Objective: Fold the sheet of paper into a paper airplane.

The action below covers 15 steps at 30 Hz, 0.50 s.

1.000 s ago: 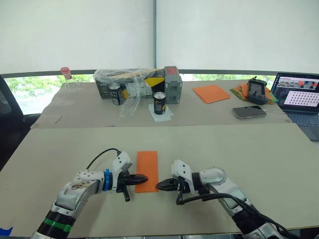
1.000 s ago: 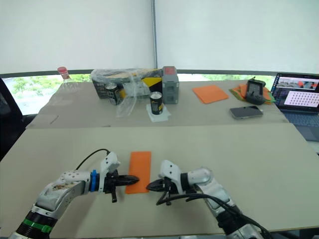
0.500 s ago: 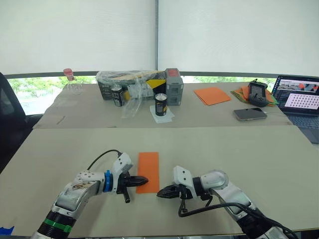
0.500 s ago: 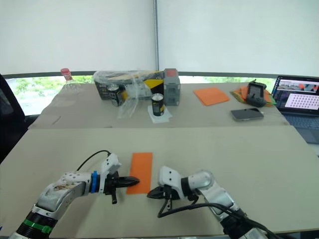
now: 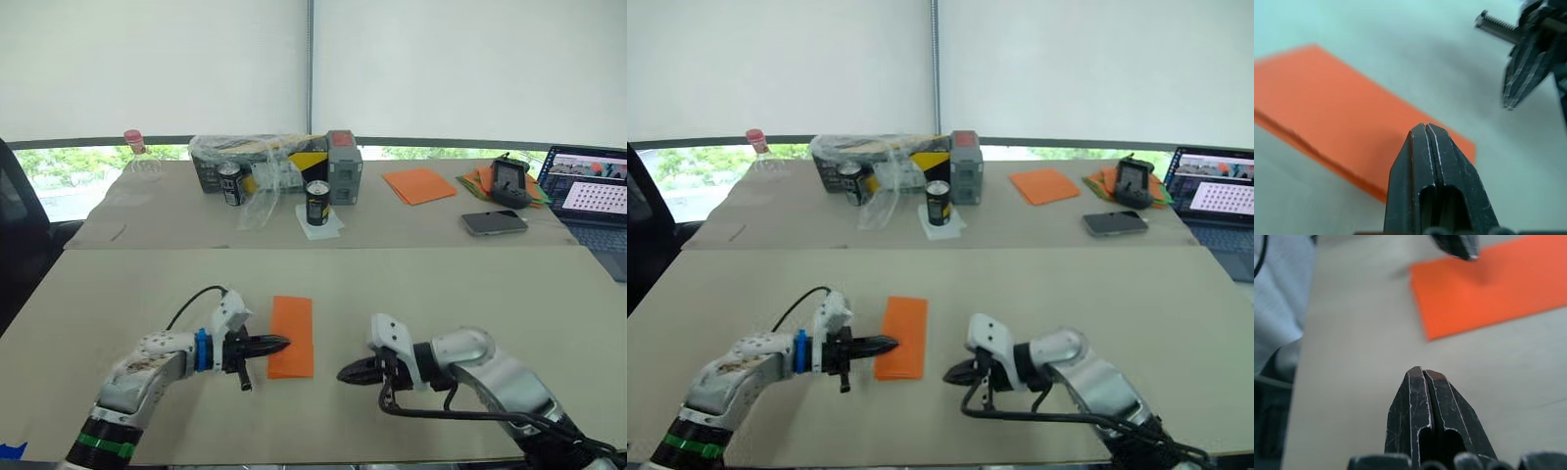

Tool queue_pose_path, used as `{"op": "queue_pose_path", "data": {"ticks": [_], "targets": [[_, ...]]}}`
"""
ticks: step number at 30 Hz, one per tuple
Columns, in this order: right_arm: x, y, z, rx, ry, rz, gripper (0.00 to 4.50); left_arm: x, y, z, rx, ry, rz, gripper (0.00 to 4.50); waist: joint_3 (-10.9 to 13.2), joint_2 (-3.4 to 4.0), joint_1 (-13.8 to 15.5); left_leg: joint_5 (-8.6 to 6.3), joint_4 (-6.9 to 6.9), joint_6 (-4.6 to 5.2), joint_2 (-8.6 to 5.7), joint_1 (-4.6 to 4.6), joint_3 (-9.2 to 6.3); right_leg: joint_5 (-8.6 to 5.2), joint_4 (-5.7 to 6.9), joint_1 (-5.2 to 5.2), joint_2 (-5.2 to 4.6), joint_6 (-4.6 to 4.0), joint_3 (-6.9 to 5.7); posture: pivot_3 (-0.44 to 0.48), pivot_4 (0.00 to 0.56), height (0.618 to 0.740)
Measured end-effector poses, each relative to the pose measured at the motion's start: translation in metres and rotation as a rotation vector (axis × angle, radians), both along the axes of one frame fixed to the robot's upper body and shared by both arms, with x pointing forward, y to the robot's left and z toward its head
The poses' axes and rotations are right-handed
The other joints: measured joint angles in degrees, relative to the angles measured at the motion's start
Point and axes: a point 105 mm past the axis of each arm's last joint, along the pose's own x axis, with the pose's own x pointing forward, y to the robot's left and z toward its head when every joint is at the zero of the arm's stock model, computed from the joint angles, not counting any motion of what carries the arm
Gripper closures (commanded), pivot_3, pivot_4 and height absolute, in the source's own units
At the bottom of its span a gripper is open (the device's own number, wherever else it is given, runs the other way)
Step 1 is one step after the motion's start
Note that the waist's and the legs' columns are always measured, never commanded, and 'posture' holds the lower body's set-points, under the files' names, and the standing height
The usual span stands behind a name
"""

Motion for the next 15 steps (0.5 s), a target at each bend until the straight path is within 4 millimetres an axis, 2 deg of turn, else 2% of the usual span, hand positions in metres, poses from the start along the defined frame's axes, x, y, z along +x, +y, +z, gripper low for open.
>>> {"op": "queue_pose_path", "data": {"ticks": [4, 7, 11, 15], "targets": [[0.010, 0.006, 0.011, 0.029, -0.058, -0.041, 4.48, 0.005, 0.018, 0.018, -0.045, -0.047, 0.068, 4.50, 0.0, -0.01, 0.2, 0.00, 0.00, 0.00, -0.06, -0.02, 0.00, 0.00, -0.02, 0.01, -0.07, 0.00, 0.00, 0.000, 0.150, 0.739], [0.016, 0.008, 0.016, 0.035, -0.089, -0.064, 4.48, 0.006, 0.026, 0.019, -0.031, -0.049, 0.099, 4.50, 0.0, -0.01, 0.3, 0.00, 0.00, 0.00, -0.16, -0.04, 0.00, 0.00, -0.05, 0.01, -0.14, 0.00, 0.01, 0.000, 0.150, 0.739], [0.027, 0.008, 0.025, 0.017, -0.146, -0.098, 4.48, 0.012, 0.042, -0.006, 0.117, -0.014, 0.162, 4.50, 0.0, 0.01, 0.2, 0.00, 0.00, 0.00, -0.23, -0.03, 0.00, 0.00, -0.03, 0.00, -0.11, 0.00, -0.01, 0.000, 0.150, 0.739], [0.032, 0.008, 0.027, -0.001, -0.173, -0.119, 4.48, 0.012, 0.032, -0.029, 0.158, 0.015, 0.134, 4.50, 0.0, -0.01, 0.4, 0.00, 0.00, -0.01, -0.22, -0.17, -0.02, 0.01, -0.04, -0.10, -0.14, 0.00, -0.03, 0.000, 0.150, 0.739]]}}
